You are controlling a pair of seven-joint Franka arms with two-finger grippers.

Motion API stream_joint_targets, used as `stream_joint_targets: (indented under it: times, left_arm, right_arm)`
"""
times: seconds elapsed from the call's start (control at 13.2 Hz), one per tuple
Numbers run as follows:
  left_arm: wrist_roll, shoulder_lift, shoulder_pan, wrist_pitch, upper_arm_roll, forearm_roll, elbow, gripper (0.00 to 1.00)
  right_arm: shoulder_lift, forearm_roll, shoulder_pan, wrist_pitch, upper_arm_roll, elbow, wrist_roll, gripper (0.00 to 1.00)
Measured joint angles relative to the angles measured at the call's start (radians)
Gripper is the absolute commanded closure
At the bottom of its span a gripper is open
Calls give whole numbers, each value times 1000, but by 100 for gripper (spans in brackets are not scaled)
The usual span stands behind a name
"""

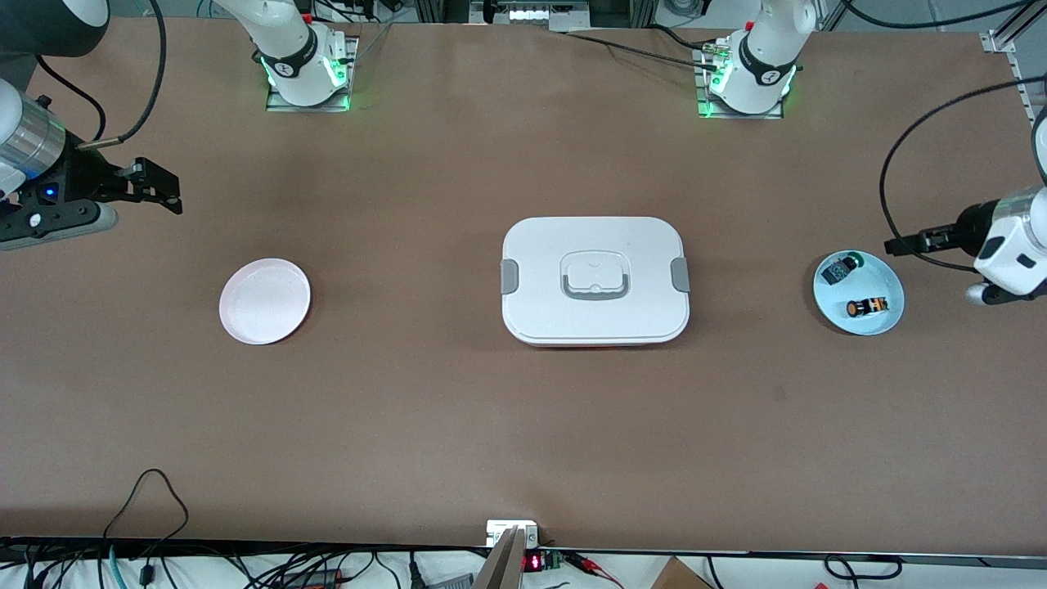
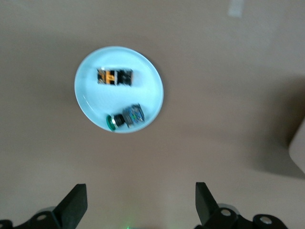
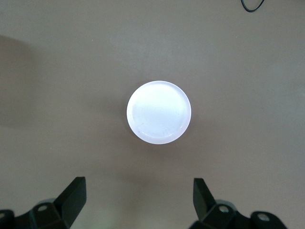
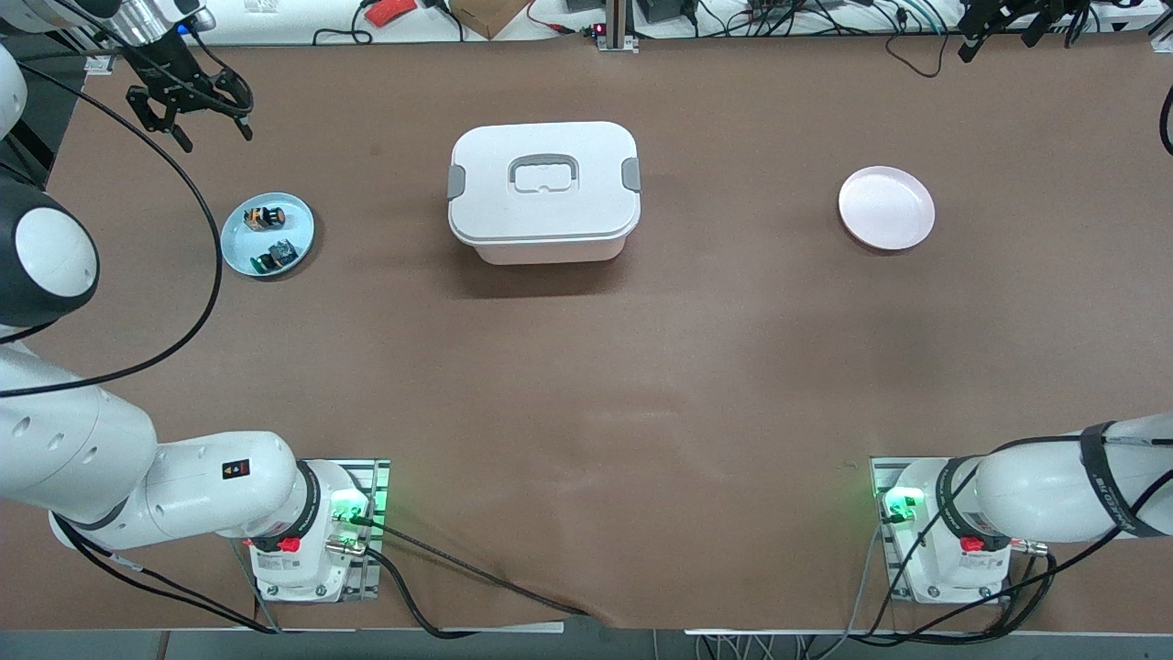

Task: Transfer orange switch to right arm and place
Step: 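Lower the left gripper onto the orange switch on the blue plate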

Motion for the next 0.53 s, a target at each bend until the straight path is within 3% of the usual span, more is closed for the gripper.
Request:
stream_joint_targets:
  times: [0.23,0.53]
  left_arm:
    - [46,69,34,163,0,26,-24,0]
    - [157,174,102,492,1,31,-120,0]
  right_arm:
    - [1,0,0,0,0,0,0,0]
    - [2,0,0,0,0,1,0,0]
